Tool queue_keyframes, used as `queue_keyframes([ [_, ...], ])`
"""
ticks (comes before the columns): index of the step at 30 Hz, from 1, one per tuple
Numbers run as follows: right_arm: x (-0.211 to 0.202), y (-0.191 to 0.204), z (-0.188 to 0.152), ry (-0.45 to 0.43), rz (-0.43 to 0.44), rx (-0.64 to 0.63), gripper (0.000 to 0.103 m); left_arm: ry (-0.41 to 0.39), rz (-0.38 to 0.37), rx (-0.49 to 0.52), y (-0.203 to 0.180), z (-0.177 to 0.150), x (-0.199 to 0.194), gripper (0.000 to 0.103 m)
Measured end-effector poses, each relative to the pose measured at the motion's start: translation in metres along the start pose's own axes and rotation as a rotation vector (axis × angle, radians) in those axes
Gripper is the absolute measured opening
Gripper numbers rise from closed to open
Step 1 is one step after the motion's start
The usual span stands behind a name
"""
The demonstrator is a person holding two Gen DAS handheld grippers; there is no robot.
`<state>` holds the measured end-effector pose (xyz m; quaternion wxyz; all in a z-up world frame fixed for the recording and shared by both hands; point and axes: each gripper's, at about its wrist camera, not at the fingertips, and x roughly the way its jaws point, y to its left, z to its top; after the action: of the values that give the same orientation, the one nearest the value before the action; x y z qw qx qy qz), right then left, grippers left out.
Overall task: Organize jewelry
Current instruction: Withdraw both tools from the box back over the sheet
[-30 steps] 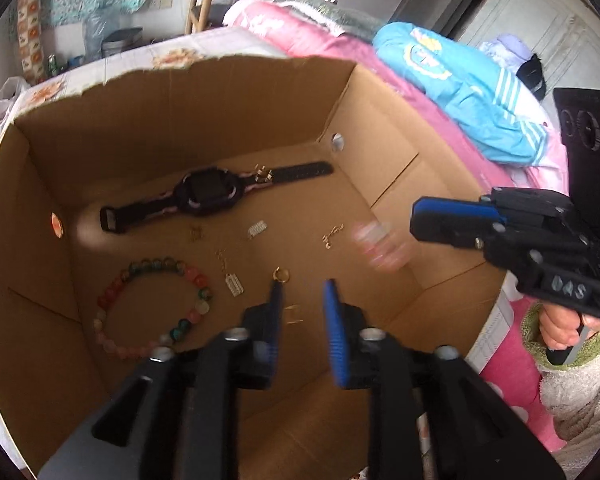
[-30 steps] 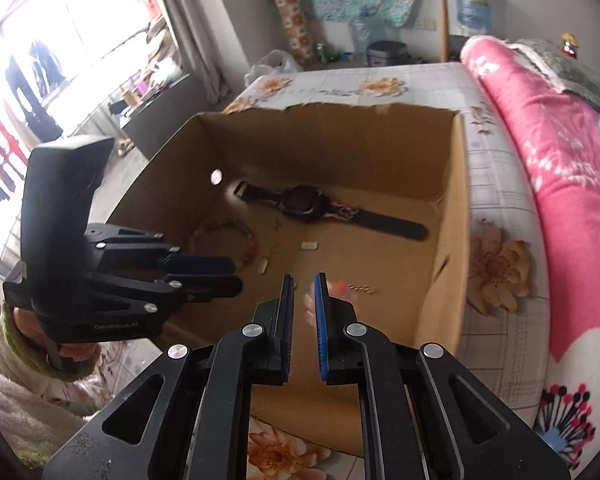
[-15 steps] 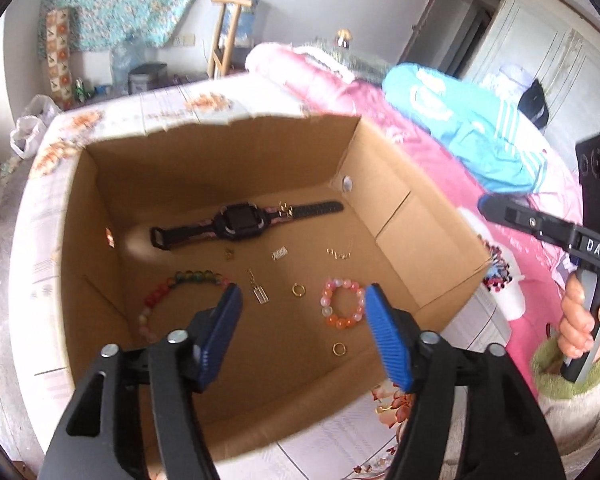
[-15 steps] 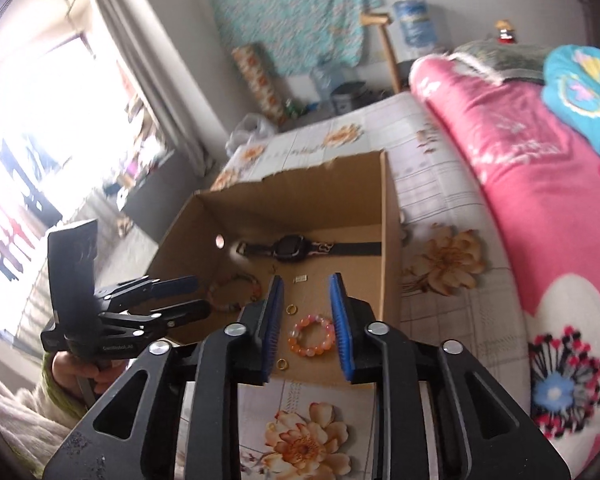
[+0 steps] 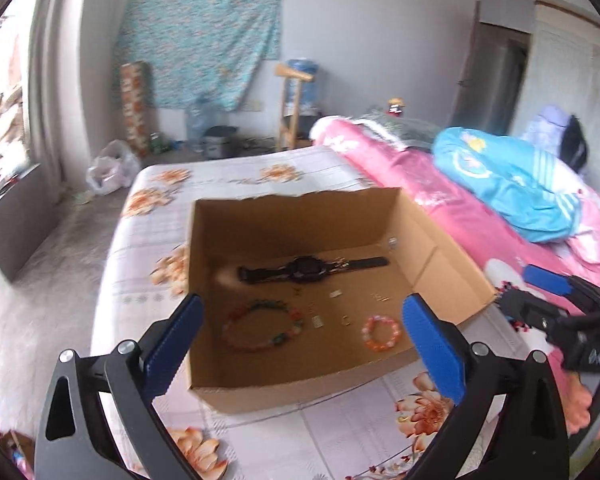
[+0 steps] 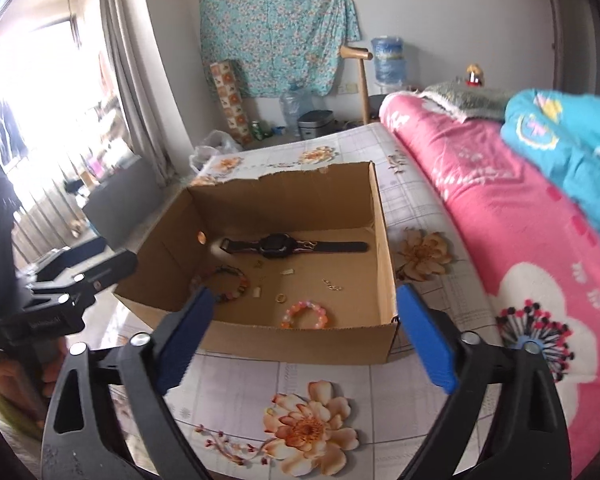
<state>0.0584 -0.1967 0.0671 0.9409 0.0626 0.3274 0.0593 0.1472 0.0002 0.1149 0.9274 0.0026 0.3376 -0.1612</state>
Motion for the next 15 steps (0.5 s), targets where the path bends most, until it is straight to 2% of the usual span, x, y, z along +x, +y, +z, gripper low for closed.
queue_keyframes([
  [4, 0.004, 0.008, -0.005, 0.019, -0.037, -0.017, 0.095, 0.03, 0.129, -0.04, 0.006, -0.006, 0.0, 0.098],
  [7, 0.008, 0.013, -0.01, 0.037, -0.098, -0.052, 0.095, 0.036, 0.19, -0.072, 0.013, -0.011, 0.0, 0.098],
  [11, 0.012, 0.018, -0.016, 0.061, -0.135, -0.075, 0.095, 0.034, 0.229, -0.116, 0.021, -0.017, -0.004, 0.098],
  [15, 0.015, 0.019, -0.018, 0.078, -0.131, -0.043, 0.095, 0.042, 0.24, -0.095, 0.019, -0.02, -0.004, 0.098],
])
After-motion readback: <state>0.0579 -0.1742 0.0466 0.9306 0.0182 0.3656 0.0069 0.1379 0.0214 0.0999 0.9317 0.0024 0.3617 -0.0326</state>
